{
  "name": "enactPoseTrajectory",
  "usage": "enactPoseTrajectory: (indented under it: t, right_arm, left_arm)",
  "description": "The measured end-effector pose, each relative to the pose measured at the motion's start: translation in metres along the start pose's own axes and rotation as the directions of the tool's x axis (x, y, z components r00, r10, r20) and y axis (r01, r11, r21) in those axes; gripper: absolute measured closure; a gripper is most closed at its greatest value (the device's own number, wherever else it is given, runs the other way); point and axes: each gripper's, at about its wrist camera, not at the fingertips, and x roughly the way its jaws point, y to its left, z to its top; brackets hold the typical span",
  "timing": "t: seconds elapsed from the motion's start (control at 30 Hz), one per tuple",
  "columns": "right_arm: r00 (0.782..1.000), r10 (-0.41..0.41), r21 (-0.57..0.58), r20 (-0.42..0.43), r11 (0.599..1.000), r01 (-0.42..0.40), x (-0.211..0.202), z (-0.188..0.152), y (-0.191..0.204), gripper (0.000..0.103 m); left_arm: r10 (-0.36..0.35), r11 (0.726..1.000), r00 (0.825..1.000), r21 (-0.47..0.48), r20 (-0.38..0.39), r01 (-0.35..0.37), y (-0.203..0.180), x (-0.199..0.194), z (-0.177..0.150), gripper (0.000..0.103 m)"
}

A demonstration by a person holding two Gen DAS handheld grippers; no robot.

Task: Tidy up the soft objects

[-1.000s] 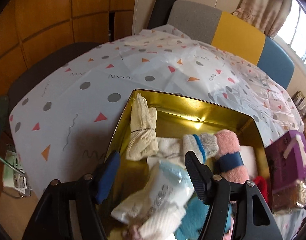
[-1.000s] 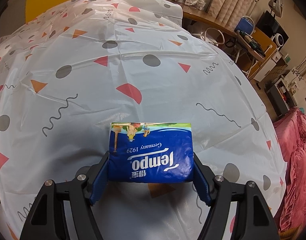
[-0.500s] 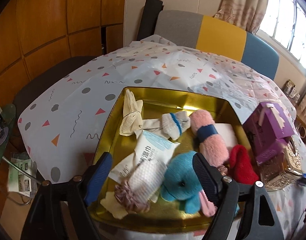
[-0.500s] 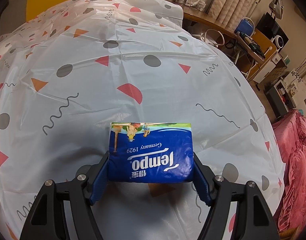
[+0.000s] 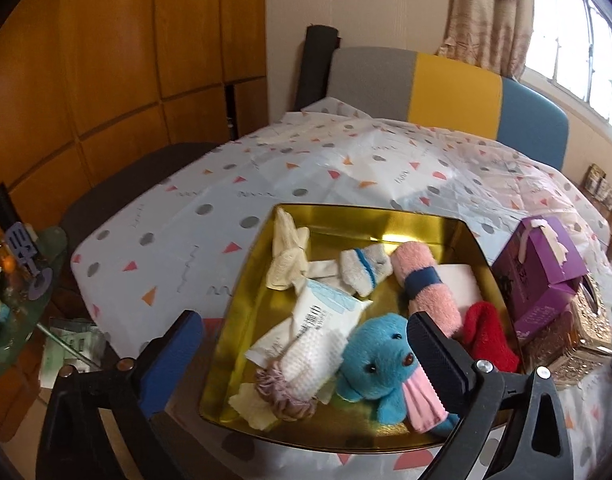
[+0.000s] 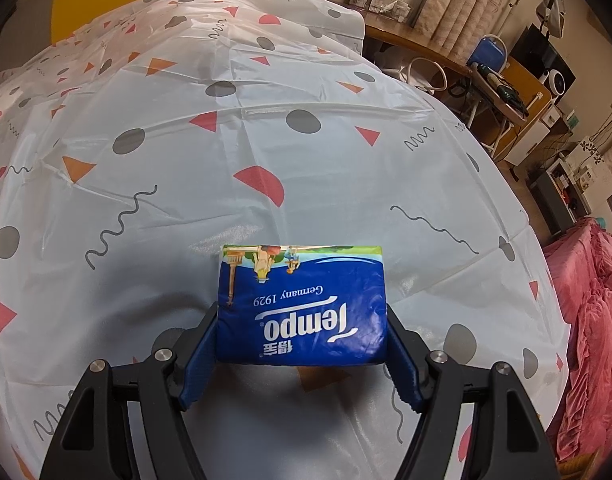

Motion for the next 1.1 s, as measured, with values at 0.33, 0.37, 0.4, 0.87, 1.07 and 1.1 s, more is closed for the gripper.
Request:
enactPoseTrajectory:
  t: [0.33,0.37,0.4,0.87,1.07,1.1]
  right_arm:
    - [1.0,0.003,0.02,-0.004,1.0,-0.003,-0.0005,-0.0003,-0.0004,0.029]
    - [1.0,0.005,0.022,-0.004,1.0,-0.005,-0.0002,-0.0001,-0.001,0.029]
    - [1.0,0.008,0.026,-0.005,1.0,-0.008,0.0001,0.0003,-0.0016,0.029]
    - [0.996,0.087,0.043,0.0,0.995,-0.087,0.0031,0.0054,0.0014,0.029]
    - [0.994,0.109,0.084,-0.023,0.991,-0.107,0.0038,0.0038,-0.002,0.029]
    - [0.994,0.11,0.089,-0.026,0.99,-0.107,0.0034,0.0037,-0.0017,0.029]
  left_arm:
    - [-0.011,1.0,1.0,-0.001,-0.002,0.011,0.006,-0.0003,-0.0048,0.0]
    - [-0.013,1.0,1.0,-0.002,-0.005,0.013,0.0062,0.0004,-0.0051,0.0]
    - [-0.015,1.0,1.0,-0.001,-0.011,0.015,0.0058,0.0008,-0.0056,0.0]
    - [-0.017,1.0,1.0,0.014,-0.016,0.017,0.0056,0.005,-0.0045,0.0]
    - [-0.023,0.999,1.0,0.034,-0.005,0.023,0.0039,0.003,-0.0046,0.0]
    - [-0.022,0.999,1.0,0.036,-0.003,0.022,0.004,0.0029,-0.0049,0.0]
